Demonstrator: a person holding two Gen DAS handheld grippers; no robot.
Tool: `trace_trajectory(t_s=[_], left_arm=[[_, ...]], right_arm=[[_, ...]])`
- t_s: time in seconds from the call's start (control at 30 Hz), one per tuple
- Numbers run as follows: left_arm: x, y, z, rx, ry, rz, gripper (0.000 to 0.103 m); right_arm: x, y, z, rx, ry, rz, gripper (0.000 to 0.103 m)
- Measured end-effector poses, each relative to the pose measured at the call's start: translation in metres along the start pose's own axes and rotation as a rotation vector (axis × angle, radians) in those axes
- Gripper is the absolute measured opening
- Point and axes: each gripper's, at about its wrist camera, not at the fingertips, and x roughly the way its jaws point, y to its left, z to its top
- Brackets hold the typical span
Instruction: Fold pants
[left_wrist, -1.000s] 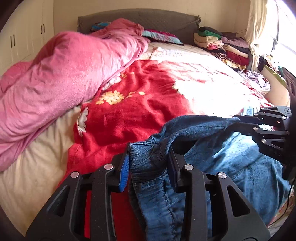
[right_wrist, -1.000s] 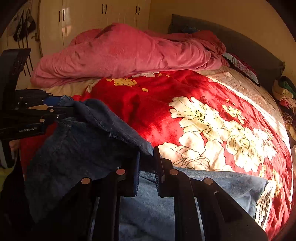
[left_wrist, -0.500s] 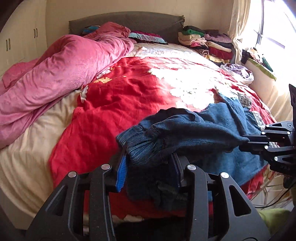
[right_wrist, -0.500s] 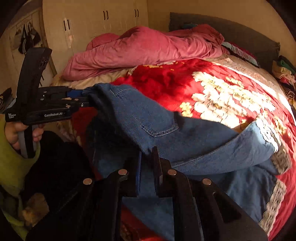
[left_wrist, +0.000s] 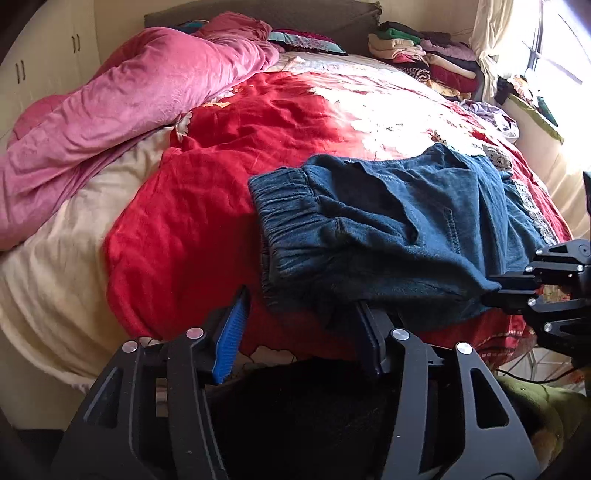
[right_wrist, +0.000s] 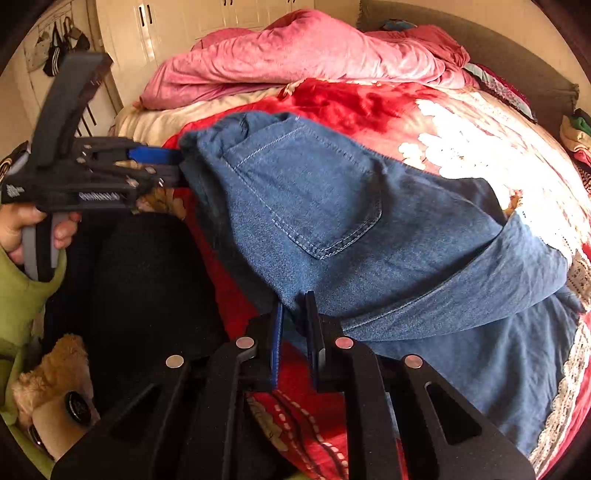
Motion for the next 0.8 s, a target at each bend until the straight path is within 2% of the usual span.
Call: trace_trajectory(t_s=[0.17, 0.27, 0.37, 0.4, 0.43, 0.5, 0.6, 0.67, 0.73, 0.8], left_arm=[[-0.035, 0.000, 0.007, 0.011, -0.068, 0.034, 0.047], [-0.043, -0.009, 0.019, 0.002, -0.109, 0.001, 0.047], [-0.022, -0.034, 0.030, 0.050, -0.082, -0.053, 0.047], [-0.011, -0.040, 0.031, 0.063, -0.056, -0.055, 0.044], [0.006, -0.046, 0.031, 0.078, -0.019, -0.044, 0.042], [0.028, -0.050, 0.024, 0.092, 0.024, 0.014, 0.042], [0.040, -0.048, 0.013, 0.104, 0.038, 0.029, 0.042], [0.040, -0.049, 0.010, 0.111, 0.030, 0.036, 0.042], [0.039, -0.049, 0.009, 0.113, 0.028, 0.037, 0.042], [0.039, -0.049, 0.008, 0.114, 0.023, 0.035, 0.042]], right_arm=[[0.010, 0.000, -0.006, 0.016, 0.022, 0.031, 0.012], [0.012, -0.002, -0.008, 0.023, 0.022, 0.047, 0.013], [0.015, -0.004, -0.009, 0.035, 0.028, 0.053, 0.014], [0.013, -0.005, -0.010, 0.046, 0.030, 0.065, 0.018], [0.009, -0.007, -0.010, 0.058, 0.032, 0.083, 0.024], [-0.009, -0.012, -0.009, 0.078, -0.003, 0.110, 0.026], [-0.034, -0.021, -0.010, 0.097, -0.080, 0.067, 0.038], [-0.039, -0.026, -0.006, 0.124, -0.113, 0.061, 0.038], [-0.030, -0.028, -0.001, 0.142, -0.108, 0.057, 0.038], [-0.013, -0.030, 0.003, 0.161, -0.067, 0.042, 0.038]])
